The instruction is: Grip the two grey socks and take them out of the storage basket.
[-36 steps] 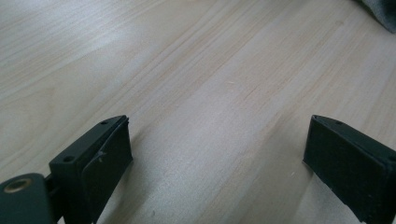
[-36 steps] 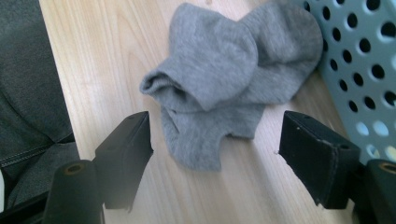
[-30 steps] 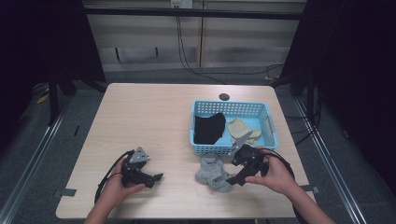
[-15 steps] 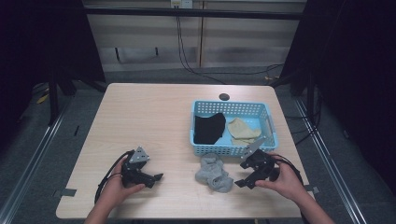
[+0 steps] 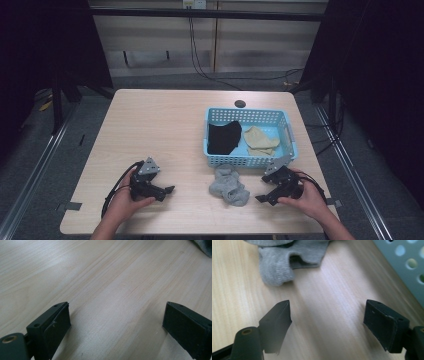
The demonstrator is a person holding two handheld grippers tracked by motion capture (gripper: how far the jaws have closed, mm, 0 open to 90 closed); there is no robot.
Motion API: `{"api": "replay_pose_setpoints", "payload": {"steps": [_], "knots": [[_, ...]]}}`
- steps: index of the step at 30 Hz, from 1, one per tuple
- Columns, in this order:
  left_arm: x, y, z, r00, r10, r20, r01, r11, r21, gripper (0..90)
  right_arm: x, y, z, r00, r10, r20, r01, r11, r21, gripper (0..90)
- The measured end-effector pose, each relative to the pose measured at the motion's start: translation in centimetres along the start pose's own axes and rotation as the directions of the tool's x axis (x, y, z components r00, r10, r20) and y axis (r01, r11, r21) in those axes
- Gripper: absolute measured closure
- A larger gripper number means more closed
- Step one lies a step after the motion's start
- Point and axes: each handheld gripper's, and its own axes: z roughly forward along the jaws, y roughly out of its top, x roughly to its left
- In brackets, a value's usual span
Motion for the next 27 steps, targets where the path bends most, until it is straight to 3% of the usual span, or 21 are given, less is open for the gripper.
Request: {"api": "replay_pose_setpoints", "payload": {"steps": [5,6,10,13,16,20,27], "knots": [[0.0,0.0,0.0,1.0,-0.002,0.001,0.002,1.0,0.0,6.9,-0.2,-0.6,0.0,0.9999,-0.013,0.009,0.014,0.999,-0.05,19.4],[0.0,0.0,0.0,1.0,-0.002,0.003,0.002,1.0,-0.001,6.9,-0.2,-0.9,0.2,0.9988,-0.037,0.031,0.039,0.997,-0.073,18.7],[0.0,0.0,0.0,1.0,-0.004,0.004,0.004,1.0,-0.004,6.9,0.2,-1.4,0.5,0.9958,-0.061,0.069,0.069,0.991,-0.114,15.7],[0.0,0.0,0.0,1.0,-0.004,0.002,0.004,1.0,-0.003,6.9,0.3,-1.7,0.7,0.996,-0.054,0.072,0.063,0.988,-0.14,13.3],[0.0,0.0,0.0,1.0,-0.004,0.003,0.004,1.0,-0.002,6.9,0.4,-2.1,0.8,0.9962,-0.043,0.076,0.056,0.982,-0.179,12.8],[-0.1,0.0,0.0,1.0,-0.007,0.003,0.007,1.0,-0.004,6.9,0.2,-3.0,1.0,0.9963,-0.047,0.072,0.064,0.965,-0.254,12.9],[-0.1,0.0,0.0,1.0,-0.006,0.004,0.006,1.0,-0.003,6.9,0.2,-3.0,1.0,0.9961,-0.048,0.073,0.065,0.965,-0.255,12.8]]}}
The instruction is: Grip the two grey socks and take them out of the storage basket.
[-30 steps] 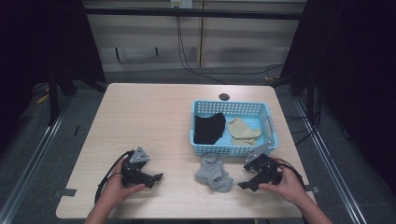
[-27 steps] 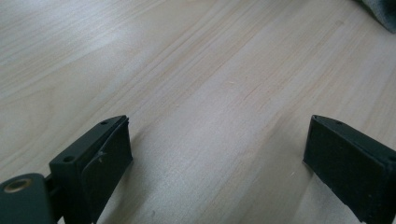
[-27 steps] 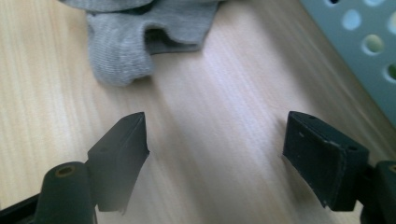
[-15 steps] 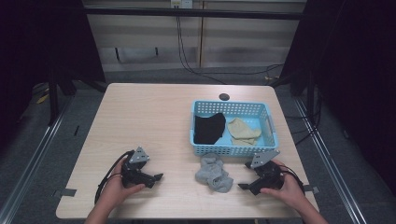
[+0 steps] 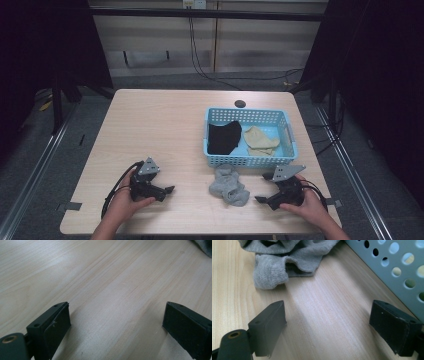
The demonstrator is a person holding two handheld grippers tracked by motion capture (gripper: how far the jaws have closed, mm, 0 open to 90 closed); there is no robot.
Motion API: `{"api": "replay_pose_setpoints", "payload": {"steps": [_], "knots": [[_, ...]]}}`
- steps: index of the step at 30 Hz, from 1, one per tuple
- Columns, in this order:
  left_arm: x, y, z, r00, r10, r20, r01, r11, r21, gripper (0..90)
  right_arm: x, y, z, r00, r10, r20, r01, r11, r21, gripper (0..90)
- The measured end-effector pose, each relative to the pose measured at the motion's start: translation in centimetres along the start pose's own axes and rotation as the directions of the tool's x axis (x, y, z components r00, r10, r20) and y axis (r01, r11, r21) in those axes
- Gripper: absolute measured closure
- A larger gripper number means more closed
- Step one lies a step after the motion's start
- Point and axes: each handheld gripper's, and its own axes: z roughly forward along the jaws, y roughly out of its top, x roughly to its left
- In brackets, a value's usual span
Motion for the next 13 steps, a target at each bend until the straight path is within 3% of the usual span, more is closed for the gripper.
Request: {"api": "replay_pose_setpoints", "payload": {"steps": [13], "knots": [[0.03,0.0,-0.02,1.0,0.003,-0.002,-0.003,1.0,0.002,6.9,0.01,0.0,0.0,1.0,0.003,0.002,-0.003,1.0,0.001,12.9]]}}
